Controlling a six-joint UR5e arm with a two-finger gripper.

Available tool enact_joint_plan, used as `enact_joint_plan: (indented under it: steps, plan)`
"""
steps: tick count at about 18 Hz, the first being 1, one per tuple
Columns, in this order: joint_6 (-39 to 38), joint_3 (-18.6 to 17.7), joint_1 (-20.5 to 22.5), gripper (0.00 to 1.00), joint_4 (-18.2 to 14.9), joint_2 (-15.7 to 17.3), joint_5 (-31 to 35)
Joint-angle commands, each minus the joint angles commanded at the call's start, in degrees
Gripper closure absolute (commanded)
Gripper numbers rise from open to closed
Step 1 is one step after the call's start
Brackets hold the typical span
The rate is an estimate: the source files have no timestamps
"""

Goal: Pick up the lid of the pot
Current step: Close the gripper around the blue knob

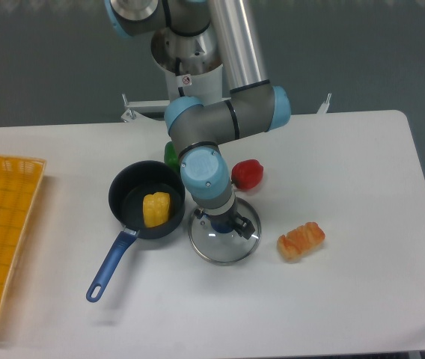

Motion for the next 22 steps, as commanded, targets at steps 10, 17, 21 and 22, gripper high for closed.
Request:
enact_joint_plan:
  steps: [10, 17, 21, 22]
  plan:
    - [-0.7, 0.2, -0.6, 0.24, -0.1, -0.5, 1.1]
    - [-0.8, 0.7, -0.6, 0.4, -0.2, -0.4, 1.1]
    - [-0.7, 1.0, -0.6, 0.53, -0.4, -0.3, 0.9]
    - [-0.8, 1.0, -0.6, 0.53, -0.4, -0.3, 0.9]
